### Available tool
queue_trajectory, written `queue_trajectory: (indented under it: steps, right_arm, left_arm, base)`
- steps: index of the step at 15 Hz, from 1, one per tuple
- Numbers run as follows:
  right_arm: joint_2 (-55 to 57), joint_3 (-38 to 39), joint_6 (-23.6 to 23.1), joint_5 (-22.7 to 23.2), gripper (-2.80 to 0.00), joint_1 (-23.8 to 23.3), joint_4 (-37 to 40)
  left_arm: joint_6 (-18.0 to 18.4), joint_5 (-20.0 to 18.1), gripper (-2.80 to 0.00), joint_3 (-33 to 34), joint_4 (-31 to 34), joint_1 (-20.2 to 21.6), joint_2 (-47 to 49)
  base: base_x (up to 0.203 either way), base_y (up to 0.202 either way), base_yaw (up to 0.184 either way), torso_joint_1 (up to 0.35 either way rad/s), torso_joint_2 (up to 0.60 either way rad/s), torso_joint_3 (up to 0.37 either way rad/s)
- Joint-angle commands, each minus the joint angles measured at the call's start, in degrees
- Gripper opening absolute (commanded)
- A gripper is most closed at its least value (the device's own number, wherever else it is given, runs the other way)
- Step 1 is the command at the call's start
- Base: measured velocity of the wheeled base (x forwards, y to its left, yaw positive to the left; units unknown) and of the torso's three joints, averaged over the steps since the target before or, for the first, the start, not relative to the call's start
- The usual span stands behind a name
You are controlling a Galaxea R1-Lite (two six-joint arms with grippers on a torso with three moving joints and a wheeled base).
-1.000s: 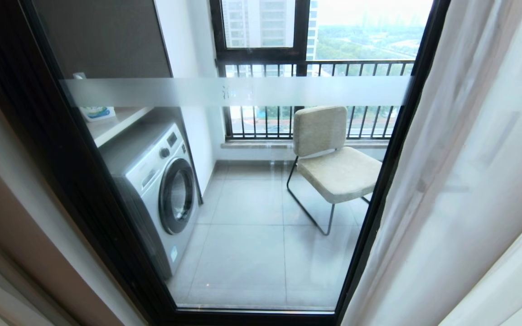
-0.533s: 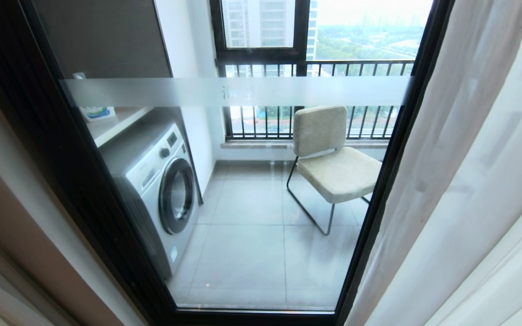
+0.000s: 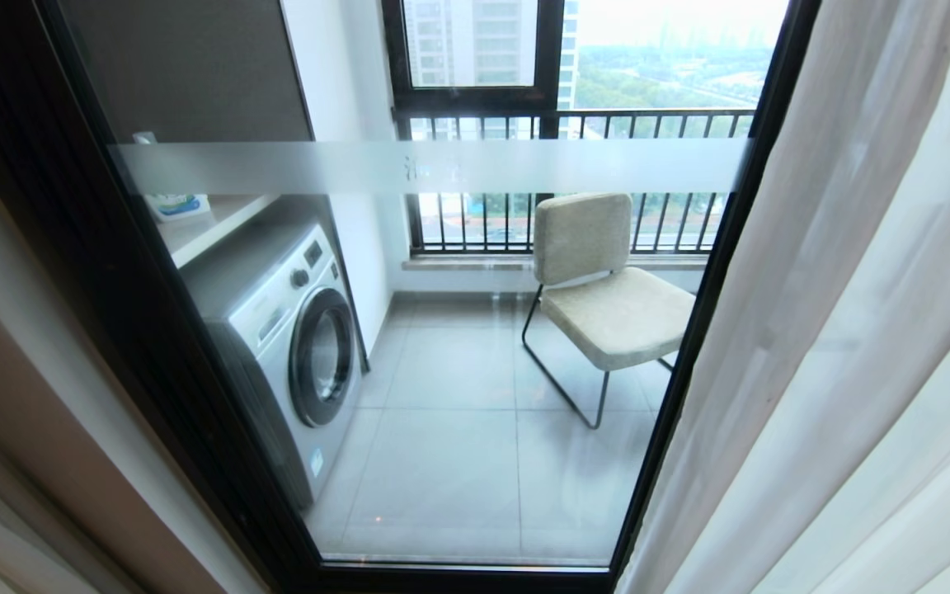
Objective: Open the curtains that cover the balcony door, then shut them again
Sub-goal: Pull the inner curtains open on both sides
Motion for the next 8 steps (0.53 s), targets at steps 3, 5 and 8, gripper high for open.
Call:
queue_trajectory:
  steps: [3,5,8]
  right_arm:
    - [3.3,-1.2,-0.3,0.0,-2.8,0.9,-0.3]
    - [3.2,-1.2,-0.1,0.0,-2.8,0.9,-0.3]
    - [3.6,-1.1,-0.1,0.0,-2.8,1.1,-0.3]
  left_arm:
    - [0.0,0.0,-2.8,0.0,0.0,0.0,0.0]
    - [0.0,0.0,-2.8,0.0,0.0,0.0,0.0]
    - [0.0,0.0,-2.8,0.0,0.0,0.0,0.0]
  base:
    - [0.0,0.0,0.0,0.0,0.0,0.0]
    - [0.0,0.0,0.0,0.0,0.0,0.0]
    - [0.0,0.0,0.0,0.0,0.0,0.0]
